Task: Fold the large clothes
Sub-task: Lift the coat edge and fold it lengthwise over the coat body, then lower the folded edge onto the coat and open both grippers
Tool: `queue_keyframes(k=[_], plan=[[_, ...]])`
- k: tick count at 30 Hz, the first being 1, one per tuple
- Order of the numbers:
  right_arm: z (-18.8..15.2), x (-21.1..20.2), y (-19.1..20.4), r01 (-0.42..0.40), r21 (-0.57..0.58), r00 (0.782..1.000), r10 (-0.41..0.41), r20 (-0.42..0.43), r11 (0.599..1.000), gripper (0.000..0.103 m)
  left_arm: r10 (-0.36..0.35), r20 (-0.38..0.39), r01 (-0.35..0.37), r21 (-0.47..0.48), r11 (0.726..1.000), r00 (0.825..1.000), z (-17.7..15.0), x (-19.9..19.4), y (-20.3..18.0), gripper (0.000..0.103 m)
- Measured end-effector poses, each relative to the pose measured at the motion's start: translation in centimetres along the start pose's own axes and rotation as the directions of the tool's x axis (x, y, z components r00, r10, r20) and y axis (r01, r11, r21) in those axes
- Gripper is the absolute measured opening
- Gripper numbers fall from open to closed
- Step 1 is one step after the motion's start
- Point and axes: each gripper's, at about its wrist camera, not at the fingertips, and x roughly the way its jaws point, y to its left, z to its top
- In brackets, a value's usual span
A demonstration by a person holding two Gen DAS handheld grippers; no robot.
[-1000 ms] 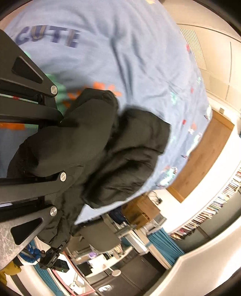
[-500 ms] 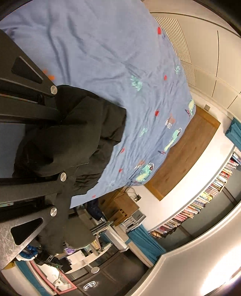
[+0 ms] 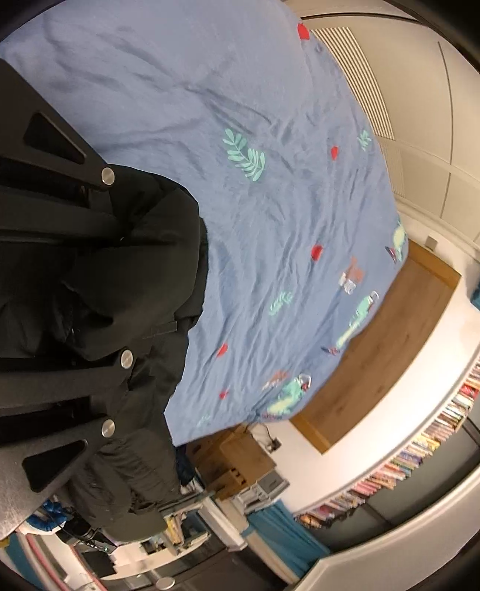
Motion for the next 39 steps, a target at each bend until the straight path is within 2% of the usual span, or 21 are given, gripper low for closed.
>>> queue_keyframes(k=[8, 13, 17, 19, 21, 22, 27, 30, 35, 39], plan=[[0.0, 8.6, -2.1, 0.028, 0.024, 0.998, -0.026, -0.064, 0.999, 0.01, 0.02, -0.039, -0.022, -0.062, 0.998, 0.999, 1.0, 7.1, 1.5, 0.032], [-0.8, 11.0, -4.0, -0.034, 0.098, 0.996, 0.043, -0.083, 0.995, 0.013, -0.021, -0.038, 0.018, -0.086, 0.996, 0.999, 0.7, 8.1, 2.2, 0.043], [-0.7, 10.5, -5.2, -0.13, 0.159, 0.989, 0.139, -0.047, 0.979, 0.022, -0.087, -0.002, 0.087, -0.094, 0.992, 0.996, 1.1, 6.5, 2.3, 0.061], [-0.4, 9.8, -5.7, -0.19, 0.198, 0.98, 0.198, -0.023, 0.962, 0.031, -0.124, 0.027, 0.126, -0.121, 0.985, 0.992, 1.6, 5.4, 2.3, 0.077], [0.0, 9.1, -5.7, -0.226, 0.222, 0.973, 0.233, -0.004, 0.948, 0.061, -0.124, 0.045, 0.129, -0.127, 0.983, 0.991, 2.0, 4.7, 1.9, 0.085], [0.2, 8.6, -5.6, -0.23, 0.219, 0.972, 0.234, 0.009, 0.948, 0.065, -0.113, 0.051, 0.119, -0.12, 0.986, 0.992, 2.3, 4.4, 1.7, 0.09], [1.5, 5.6, -4.8, -0.22, 0.192, 0.976, 0.214, 0.05, 0.957, 0.067, -0.058, 0.093, 0.067, -0.092, 0.993, 0.994, 3.0, 1.9, 1.2, 0.096], [1.7, 3.0, -3.9, -0.171, 0.127, 0.984, 0.163, 0.072, 0.977, 0.067, -0.014, 0.102, 0.019, -0.047, 0.999, 0.995, 2.7, 0.2, 0.4, 0.096], [0.0, -0.6, -1.1, -0.122, -0.006, 0.991, 0.122, 0.061, 0.992, 0.067, 0.03, 0.088, -0.034, 0.048, 0.998, 0.996, 0.3, -1.2, -1.3, 0.096], [-2.8, -1.9, 2.3, -0.093, -0.129, 0.995, 0.098, 0.033, 0.987, 0.067, 0.044, 0.052, -0.05, 0.111, 0.993, 0.998, -2.5, -0.5, -3.1, 0.096]])
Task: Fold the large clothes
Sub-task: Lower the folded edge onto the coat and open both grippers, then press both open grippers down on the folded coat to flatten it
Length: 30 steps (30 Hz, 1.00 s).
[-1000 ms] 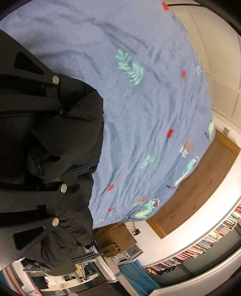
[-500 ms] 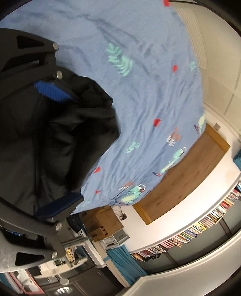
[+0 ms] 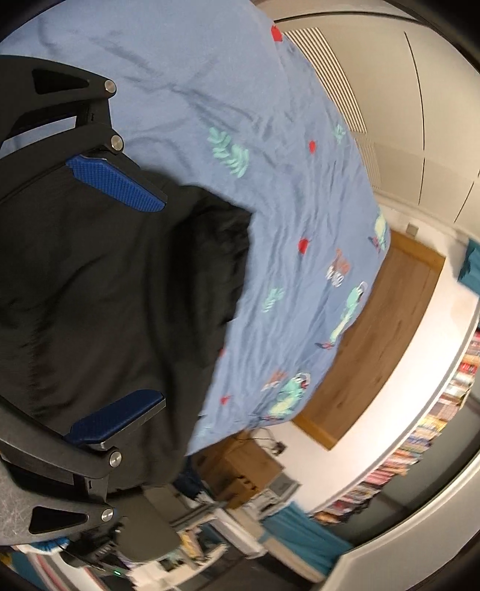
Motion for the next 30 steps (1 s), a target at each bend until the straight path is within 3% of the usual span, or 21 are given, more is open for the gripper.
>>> queue_keyframes(k=[9, 12, 15, 25, 30], plan=[[-5.4, 4.1, 9.6, -0.012, -0.282, 0.994, -0.019, -0.107, 0.959, 0.067, -0.004, -0.048, 0.011, 0.158, 0.987, 0.999, -2.3, 4.9, -6.5, 0.096], [-6.9, 7.1, 11.4, 0.02, -0.364, 0.989, -0.072, -0.129, 0.931, 0.067, 0.017, -0.061, -0.004, 0.2, 0.98, 0.998, -2.3, 7.5, -7.9, 0.096], [-7.0, 9.3, 11.6, 0.059, -0.381, 0.987, -0.11, -0.113, 0.923, 0.067, 0.061, -0.061, -0.045, 0.234, 0.971, 0.996, -1.7, 10.0, -8.6, 0.097], [-4.2, 16.0, 9.9, 0.111, -0.329, 0.976, -0.165, -0.143, 0.938, 0.067, 0.17, -0.121, -0.145, 0.188, 0.971, 0.978, 1.4, 16.3, -7.5, 0.102], [-3.5, 17.2, 8.9, 0.138, -0.332, 0.964, -0.204, -0.172, 0.933, 0.067, 0.229, -0.119, -0.203, 0.197, 0.959, 0.966, 1.3, 15.8, -6.2, 0.102]])
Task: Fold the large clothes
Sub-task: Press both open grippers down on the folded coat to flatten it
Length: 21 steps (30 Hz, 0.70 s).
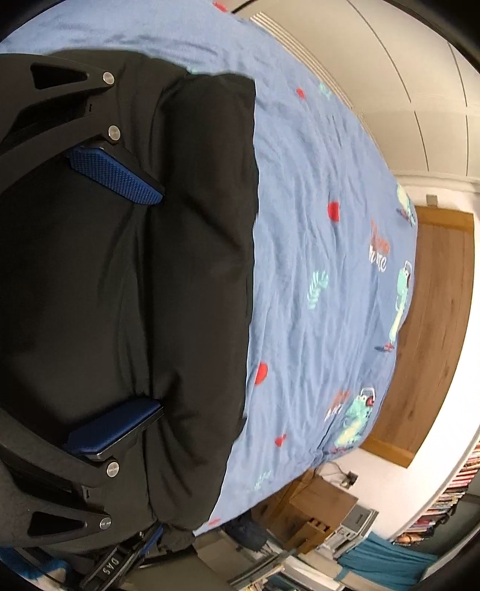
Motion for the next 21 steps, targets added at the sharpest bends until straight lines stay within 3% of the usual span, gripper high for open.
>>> queue_keyframes(k=[3, 8, 16, 21], plan=[[-0.5, -0.7, -1.2, 0.049, -0.015, 0.999, -0.049, -0.011, 0.999, 0.067, 0.106, -0.001, -0.106, 0.001, 0.994, 0.994, -0.6, -0.8, 1.8, 0.102], [-1.6, -3.9, -3.3, 0.073, 0.014, 0.997, -0.073, 0.004, 0.997, 0.067, 0.179, 0.084, -0.181, 0.022, 0.983, 0.98, -3.3, -5.2, 3.3, 0.102], [-5.3, -10.4, -0.1, -0.024, -0.064, 0.99, 0.032, 0.134, 0.998, 0.067, 0.154, 0.197, -0.169, 0.062, 0.984, 0.968, -6.9, -9.5, 2.4, 0.102], [-7.3, -10.2, 2.2, -0.003, -0.132, 0.99, 0.021, 0.141, 0.991, 0.067, 0.131, 0.239, -0.158, 0.094, 0.983, 0.962, -8.1, -9.6, 1.9, 0.102]])
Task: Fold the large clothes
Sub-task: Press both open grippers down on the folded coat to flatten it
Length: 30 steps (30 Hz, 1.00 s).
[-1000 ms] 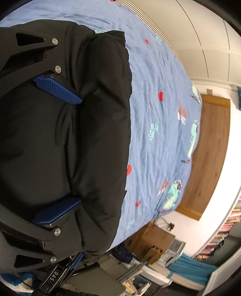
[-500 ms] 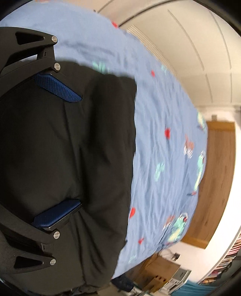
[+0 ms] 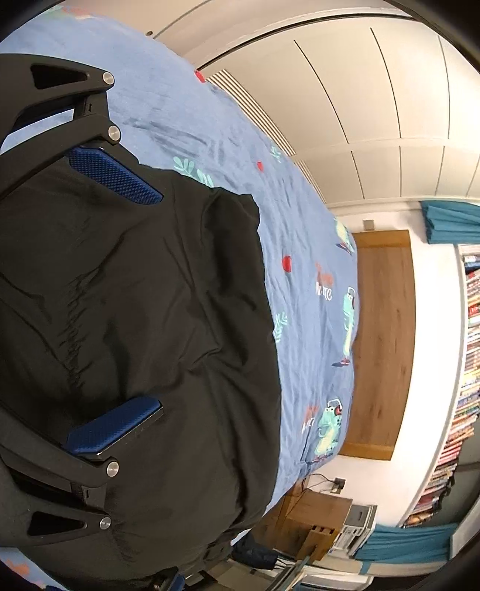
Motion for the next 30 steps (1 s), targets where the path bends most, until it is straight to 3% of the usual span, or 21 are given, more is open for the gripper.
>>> queue_keyframes(k=[17, 30], plan=[[-3.4, 1.3, -3.8, 0.031, 0.083, 1.0, -0.03, -0.008, 0.996, 0.069, -0.02, 0.045, 0.02, -0.008, 1.0, 0.999, -2.3, 0.3, -0.5, 0.102], [-5.0, -1.8, -3.8, 0.067, 0.071, 0.998, -0.068, 0.013, 0.995, 0.07, -0.013, 0.053, 0.012, 0.013, 1.0, 0.998, -3.6, -0.7, 0.0, 0.102]])
